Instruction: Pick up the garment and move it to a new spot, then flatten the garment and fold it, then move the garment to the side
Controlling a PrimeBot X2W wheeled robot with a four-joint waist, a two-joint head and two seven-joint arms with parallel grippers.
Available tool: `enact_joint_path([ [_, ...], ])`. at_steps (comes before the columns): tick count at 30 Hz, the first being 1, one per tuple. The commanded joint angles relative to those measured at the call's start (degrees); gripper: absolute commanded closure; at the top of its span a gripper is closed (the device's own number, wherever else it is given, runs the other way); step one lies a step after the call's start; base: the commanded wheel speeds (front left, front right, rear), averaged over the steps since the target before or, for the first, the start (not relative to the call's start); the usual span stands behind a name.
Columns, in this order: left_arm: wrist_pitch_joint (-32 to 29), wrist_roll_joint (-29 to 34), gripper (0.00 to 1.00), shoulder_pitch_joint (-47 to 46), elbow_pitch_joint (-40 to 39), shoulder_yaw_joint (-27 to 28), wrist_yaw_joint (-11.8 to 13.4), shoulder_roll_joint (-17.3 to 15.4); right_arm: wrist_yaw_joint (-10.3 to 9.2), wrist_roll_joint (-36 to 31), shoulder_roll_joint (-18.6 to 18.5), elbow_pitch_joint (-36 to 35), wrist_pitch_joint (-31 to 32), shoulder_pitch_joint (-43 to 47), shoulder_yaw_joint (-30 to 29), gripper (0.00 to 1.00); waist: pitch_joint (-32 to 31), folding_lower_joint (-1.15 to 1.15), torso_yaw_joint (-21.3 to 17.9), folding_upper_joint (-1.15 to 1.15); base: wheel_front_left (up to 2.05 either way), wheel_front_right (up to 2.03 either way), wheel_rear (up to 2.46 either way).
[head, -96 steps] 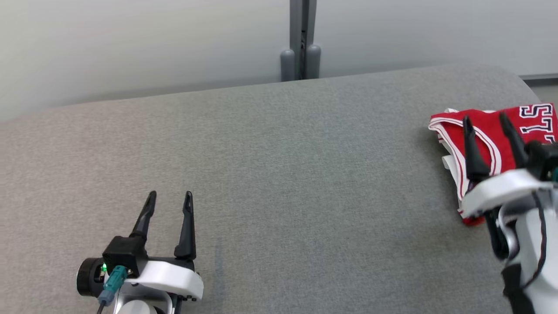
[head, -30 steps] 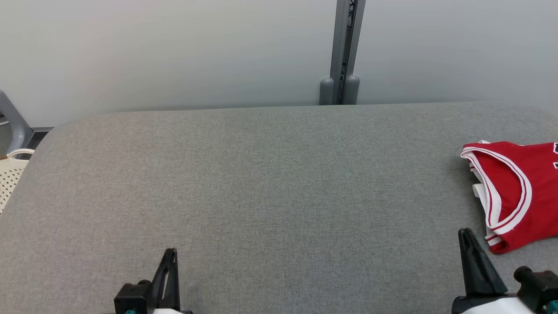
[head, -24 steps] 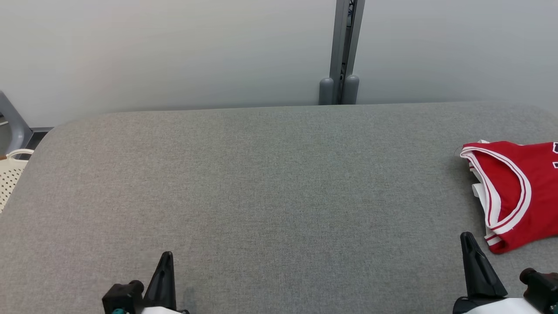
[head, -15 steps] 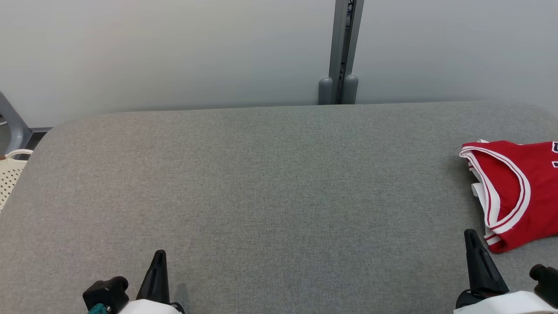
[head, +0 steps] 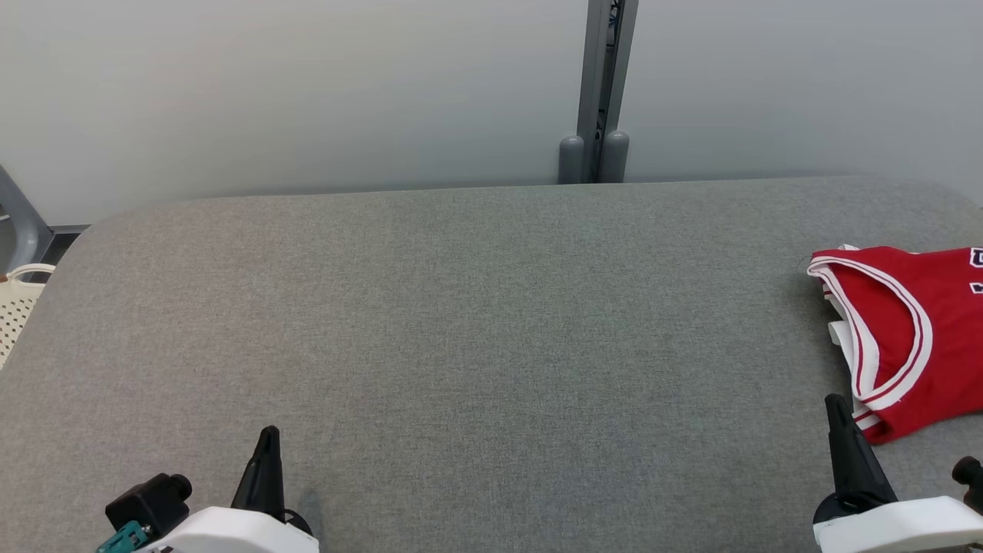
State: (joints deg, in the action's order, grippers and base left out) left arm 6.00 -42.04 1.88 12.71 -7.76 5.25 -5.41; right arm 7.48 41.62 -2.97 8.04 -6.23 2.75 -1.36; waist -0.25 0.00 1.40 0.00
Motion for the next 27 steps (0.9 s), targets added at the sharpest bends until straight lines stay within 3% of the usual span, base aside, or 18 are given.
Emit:
enact_joint_path([
  [1,-0.39,-2.59,1.00,-1.98,-0.60,0.92,-0.87,-0.28,0.01,2.79,-0.68,-0.40,0.56,-1.74,-0.28,1.00,0.01,0.00,-0.03,0.00,0.00,0.00,0.00],
  [27,-4.26,-20.08,1.00,-4.31,-0.10,5.16,-5.15,0.25,0.02,20.57,-1.11,1.79,4.30,-4.35,-1.20,1.00,0.12,0.00,-0.40,0.00,0.00,0.00,0.00],
])
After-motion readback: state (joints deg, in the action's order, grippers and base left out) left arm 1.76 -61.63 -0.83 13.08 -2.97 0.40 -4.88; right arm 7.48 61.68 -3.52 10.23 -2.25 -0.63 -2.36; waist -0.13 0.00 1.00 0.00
